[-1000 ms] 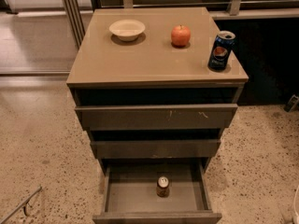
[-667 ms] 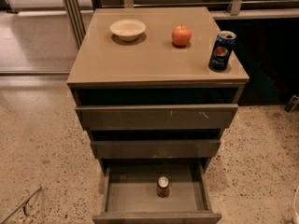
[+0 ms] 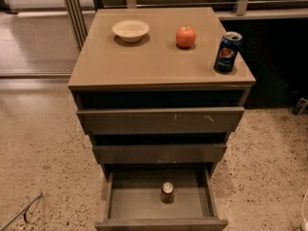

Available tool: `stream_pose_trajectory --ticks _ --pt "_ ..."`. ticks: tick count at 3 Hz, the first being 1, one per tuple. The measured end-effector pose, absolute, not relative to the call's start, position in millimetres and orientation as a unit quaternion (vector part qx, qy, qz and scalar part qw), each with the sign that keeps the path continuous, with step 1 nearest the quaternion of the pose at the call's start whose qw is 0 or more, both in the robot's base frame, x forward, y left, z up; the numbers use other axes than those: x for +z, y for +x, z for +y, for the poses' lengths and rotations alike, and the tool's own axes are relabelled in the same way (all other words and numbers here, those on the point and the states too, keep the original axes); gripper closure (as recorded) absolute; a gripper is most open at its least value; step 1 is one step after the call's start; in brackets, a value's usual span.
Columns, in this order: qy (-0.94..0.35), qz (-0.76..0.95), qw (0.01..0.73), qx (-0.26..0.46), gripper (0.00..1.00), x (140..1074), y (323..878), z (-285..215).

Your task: Pick orange can from bottom drawer and place on counter

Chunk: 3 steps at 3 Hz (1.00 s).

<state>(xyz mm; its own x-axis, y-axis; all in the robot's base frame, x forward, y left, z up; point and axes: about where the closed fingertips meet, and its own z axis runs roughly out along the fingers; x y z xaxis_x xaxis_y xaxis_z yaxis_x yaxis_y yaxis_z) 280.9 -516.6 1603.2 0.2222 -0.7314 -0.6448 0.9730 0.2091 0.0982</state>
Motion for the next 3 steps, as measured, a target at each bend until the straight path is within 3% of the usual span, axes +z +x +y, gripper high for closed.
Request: stream_pose_trajectory --ticks 3 --pt "0.35 0.217 0.729 -0.547 0.0 1596.9 239.0 -522.1"
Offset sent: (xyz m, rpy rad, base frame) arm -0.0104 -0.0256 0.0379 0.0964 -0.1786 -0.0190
